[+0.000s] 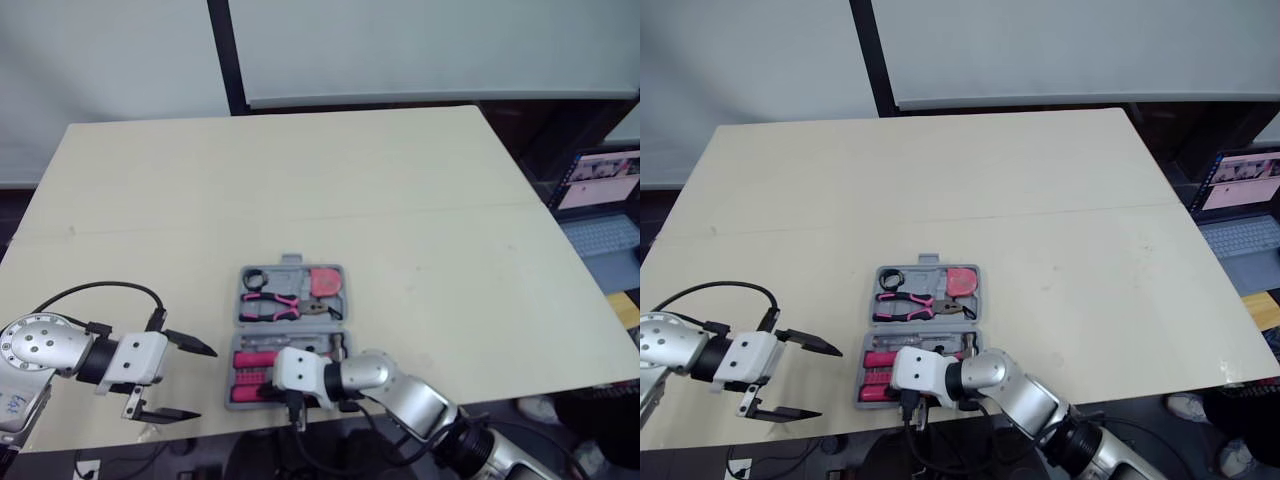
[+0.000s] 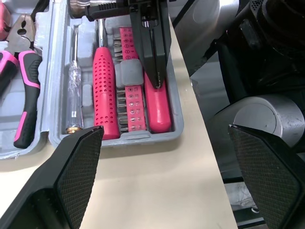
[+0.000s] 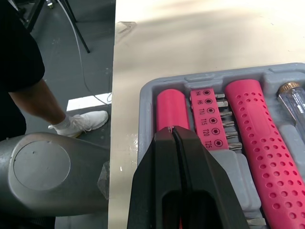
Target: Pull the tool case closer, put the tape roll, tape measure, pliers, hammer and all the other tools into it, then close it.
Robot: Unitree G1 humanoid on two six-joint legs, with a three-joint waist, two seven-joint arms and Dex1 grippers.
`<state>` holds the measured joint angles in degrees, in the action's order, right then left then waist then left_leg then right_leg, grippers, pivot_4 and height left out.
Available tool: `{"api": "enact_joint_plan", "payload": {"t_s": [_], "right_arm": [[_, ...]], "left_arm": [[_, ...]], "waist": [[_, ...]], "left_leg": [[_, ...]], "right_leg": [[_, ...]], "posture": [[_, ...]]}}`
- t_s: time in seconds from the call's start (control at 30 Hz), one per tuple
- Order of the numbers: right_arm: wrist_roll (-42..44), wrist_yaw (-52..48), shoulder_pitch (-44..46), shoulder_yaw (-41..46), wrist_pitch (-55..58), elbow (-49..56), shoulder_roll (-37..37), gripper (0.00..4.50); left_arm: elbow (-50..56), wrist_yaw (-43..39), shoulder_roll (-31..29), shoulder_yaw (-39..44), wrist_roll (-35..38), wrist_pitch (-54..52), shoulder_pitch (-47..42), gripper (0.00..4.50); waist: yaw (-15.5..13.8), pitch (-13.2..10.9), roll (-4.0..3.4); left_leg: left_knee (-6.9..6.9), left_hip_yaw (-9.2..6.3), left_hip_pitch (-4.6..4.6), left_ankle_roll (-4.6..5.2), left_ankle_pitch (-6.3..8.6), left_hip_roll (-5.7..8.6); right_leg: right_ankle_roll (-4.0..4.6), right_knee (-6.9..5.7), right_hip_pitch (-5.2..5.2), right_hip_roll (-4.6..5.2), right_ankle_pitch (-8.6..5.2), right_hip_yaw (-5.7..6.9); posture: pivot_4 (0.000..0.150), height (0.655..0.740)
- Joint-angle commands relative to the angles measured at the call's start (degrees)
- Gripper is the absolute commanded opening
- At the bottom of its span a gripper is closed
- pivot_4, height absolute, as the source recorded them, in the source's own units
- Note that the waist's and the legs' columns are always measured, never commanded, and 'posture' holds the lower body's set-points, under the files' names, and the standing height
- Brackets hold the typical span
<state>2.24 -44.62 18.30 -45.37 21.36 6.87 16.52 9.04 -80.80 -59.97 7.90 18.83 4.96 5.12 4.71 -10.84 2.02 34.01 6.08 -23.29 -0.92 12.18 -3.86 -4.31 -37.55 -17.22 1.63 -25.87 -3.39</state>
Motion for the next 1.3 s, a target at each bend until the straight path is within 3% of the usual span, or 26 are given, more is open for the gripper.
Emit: {"api": "enact_joint_plan", "payload": {"t_s": [0.03, 0.23, 0.33, 0.47, 0.6, 0.77, 0.87, 1.1, 1.3], "right_arm": [[-4.5, 1.3, -2.4, -1.2, 4.9, -4.9, 2.4, 0.07], [-4.9, 2.9, -2.9, -0.2, 7.5, -6.5, 2.0, 0.07], [1.9, 1.0, -4.7, 4.8, -0.2, -1.1, -0.7, 0.07], [11.1, -1.8, -5.9, 11.9, 0.6, 7.7, -3.0, 0.07], [12.9, -3.9, -5.1, 16.8, 3.4, 14.0, 2.8, 0.07], [15.1, -8.8, -6.0, 27.4, 7.2, 15.5, 18.0, 0.07], [13.0, -11.1, -7.3, 29.5, 5.0, 12.6, 24.6, 0.0], [7.9, -11.8, -4.2, 28.0, 2.3, 4.5, 26.1, 0.0], [3.2, -11.1, -0.2, 24.3, 0.0, -2.8, 22.2, 0.0]], "left_arm": [[0.5, -0.1, 0.1, -0.1, 0.5, 0.2, -0.6, 4.5], [-0.1, 0.0, 0.3, -0.5, 0.2, 0.6, -1.1, 4.5], [-1.5, 0.5, 0.9, -1.1, -0.7, 1.1, -2.1, 4.5], [-4.4, 2.1, 1.8, -2.6, -2.4, 0.3, -3.8, 4.5], [-9.3, 4.6, 3.6, -3.5, -3.8, -0.1, -6.6, 4.5], [-16.8, 5.8, 5.4, -4.9, -5.3, 1.0, -11.6, 4.5], [-21.8, 5.3, 6.6, -6.1, -6.7, 4.3, -14.0, 3.59], [-32.9, 7.7, 11.2, -10.6, -12.3, 11.0, -20.6, 0.04], [-40.2, 10.5, 15.0, -13.6, -16.5, 14.1, -25.7, 0.04]], "waist": [[0.0, 0.0, -0.04], [0.0, 0.2, -0.22], [-0.2, 0.3, -0.25], [-0.3, 0.2, -0.19], [-0.1, 0.2, -0.18], [-0.7, 0.2, -0.19], [-1.0, 0.2, -0.19], [-0.6, 0.1, -0.22], [-0.6, 0.1, -0.21]], "left_leg": [[0.0, 0.0, 0.0, 0.01, 0.0, 0.0], [0.0, -0.07, 0.28, 0.04, 0.06, 0.0], [0.0, -0.08, 0.32, 0.05, 0.1, 0.0], [0.02, -0.12, 0.12, 0.08, 0.12, 0.02], [0.03, -0.14, 0.09, 0.07, 0.13, -0.01], [0.1, -0.12, 0.05, 0.18, 0.24, 0.03], [0.15, -0.12, 0.08, 0.21, 0.25, 0.02], [0.19, -0.03, 0.08, 0.2, 0.24, -0.02], [0.37, -0.05, 0.06, 0.2, 0.24, -0.03]], "right_leg": [[0.0, 0.0, 0.12, 0.0, 0.0, 0.0], [0.01, 0.13, 0.58, -0.01, 0.0, 0.06], [0.02, 0.14, 0.64, -0.01, -0.01, 0.07], [0.03, 0.18, 0.56, -0.01, -0.02, 0.11], [0.02, 0.17, 0.51, -0.06, -0.02, 0.11], [0.01, 0.34, 0.56, 0.02, -0.02, 0.11], [0.01, 0.36, 0.6, 0.0, -0.02, 0.11], [0.0, 0.28, 0.55, -0.08, -0.01, 0.02], [-0.01, 0.17, 0.55, -0.08, -0.02, 0.04]], "posture": [[0.15, 0.74], [0.15, 0.74], [0.15, 0.74], [0.15, 0.74], [0.15, 0.74], [0.15, 0.74], [0.15, 0.74], [0.15, 0.74], [0.15, 0.74]]}}
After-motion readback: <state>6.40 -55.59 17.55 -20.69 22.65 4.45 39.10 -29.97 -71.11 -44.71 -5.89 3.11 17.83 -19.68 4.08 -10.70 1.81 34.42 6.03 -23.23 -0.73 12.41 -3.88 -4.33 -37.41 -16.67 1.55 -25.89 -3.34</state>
